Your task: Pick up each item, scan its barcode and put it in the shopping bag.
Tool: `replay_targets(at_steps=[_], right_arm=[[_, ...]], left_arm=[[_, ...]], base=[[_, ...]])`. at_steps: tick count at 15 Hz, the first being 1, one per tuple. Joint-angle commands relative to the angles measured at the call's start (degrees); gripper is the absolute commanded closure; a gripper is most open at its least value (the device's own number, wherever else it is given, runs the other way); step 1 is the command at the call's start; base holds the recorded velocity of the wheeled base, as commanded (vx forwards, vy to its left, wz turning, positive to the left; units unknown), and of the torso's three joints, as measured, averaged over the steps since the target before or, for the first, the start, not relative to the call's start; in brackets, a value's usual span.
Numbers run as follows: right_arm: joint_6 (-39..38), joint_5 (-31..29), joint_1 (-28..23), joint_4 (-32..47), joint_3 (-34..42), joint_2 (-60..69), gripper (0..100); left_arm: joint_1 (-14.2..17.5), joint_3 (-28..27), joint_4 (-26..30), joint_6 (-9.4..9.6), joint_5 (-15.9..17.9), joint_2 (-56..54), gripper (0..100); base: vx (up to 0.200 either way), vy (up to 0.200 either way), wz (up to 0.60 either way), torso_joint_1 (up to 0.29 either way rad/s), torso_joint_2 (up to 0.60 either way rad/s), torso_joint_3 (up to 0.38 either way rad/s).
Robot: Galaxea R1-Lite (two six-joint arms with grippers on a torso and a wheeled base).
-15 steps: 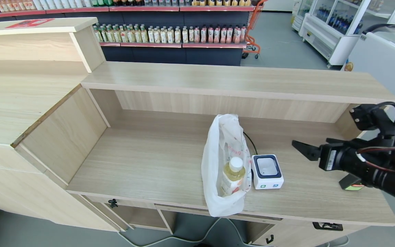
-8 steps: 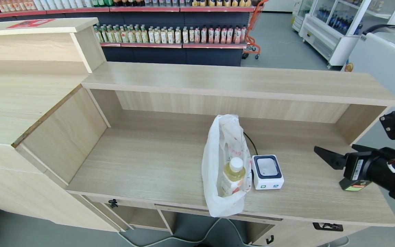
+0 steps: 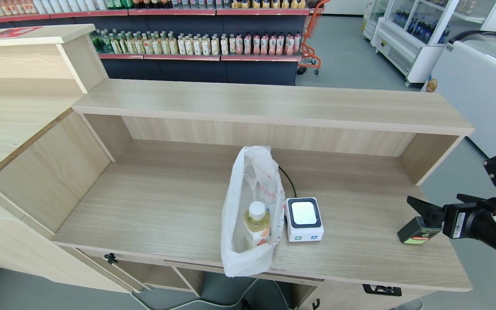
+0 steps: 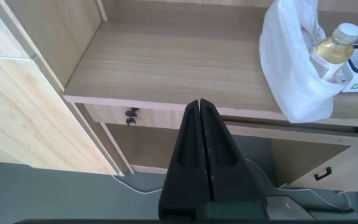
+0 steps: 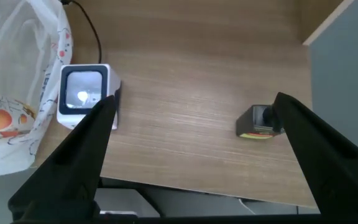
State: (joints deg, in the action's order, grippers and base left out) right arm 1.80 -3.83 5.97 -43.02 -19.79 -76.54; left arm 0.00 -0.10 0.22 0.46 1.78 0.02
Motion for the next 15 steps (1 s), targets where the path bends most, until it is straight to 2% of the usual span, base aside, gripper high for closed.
replay_targets(at_steps=[1,9,15], right_arm=[[0.13,-0.04,0.0,-0.05,0.45,-0.36,0],[0.31,-0.22,0.0,-0.13,3.0,0.17,0],[3.21,-0.3,0.35,0.13,9.33,1.93,0]], left_arm=[[0.0,-0.08,-0.04,-0.02,-0.02,0.06,100],[0.0,0.01,0.04,-0.02,-0.02,0.06,100],[0.0,0.01,0.04,0.06,0.07,-0.02,100]], base=[[0.0,-0.2,0.0,0.007,0.0,0.002],[0.0,-0.2,0.0,0.002,0.0,0.004],[0.0,0.0,0.0,0.0,0.0,0.0]])
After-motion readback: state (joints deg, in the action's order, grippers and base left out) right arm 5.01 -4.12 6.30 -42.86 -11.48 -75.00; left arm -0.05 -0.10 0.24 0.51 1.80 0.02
